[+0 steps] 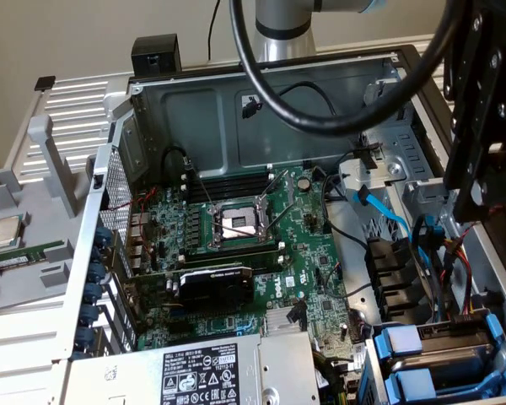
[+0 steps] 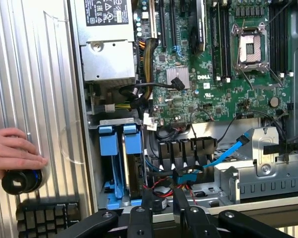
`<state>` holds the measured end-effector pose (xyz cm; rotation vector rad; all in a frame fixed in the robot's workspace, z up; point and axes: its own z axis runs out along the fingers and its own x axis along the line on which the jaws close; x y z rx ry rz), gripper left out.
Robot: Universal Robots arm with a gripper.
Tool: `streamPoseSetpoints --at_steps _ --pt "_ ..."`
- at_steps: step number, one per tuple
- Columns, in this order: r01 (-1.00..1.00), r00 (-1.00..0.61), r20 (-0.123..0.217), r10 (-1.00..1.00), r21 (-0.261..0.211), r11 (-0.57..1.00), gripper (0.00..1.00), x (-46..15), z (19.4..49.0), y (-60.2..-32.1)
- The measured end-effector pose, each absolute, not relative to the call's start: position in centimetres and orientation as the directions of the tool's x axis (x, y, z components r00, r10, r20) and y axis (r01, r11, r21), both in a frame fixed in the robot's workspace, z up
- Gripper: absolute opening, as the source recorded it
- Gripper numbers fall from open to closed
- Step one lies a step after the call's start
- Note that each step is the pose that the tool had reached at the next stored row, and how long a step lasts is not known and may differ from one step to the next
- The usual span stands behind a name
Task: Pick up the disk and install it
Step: 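Insert the first disk wire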
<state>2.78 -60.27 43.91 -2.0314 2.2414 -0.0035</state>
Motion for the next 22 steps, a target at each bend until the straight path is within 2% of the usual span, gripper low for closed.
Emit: streamPoseSetpoints --at_steps 16,20,22 --pt "-0.992 -0.095 -0.082 -0.992 -0.08 0.102 0.31 2.8 43.9 -60.1" --pt "-0.992 -0.096 -0.068 -0.993 -0.08 0.101 0.31 2.8 43.9 -59.4" --pt "-0.992 -0.096 -0.05 -0.994 -0.081 0.1 0.31 2.8 43.9 -59.1"
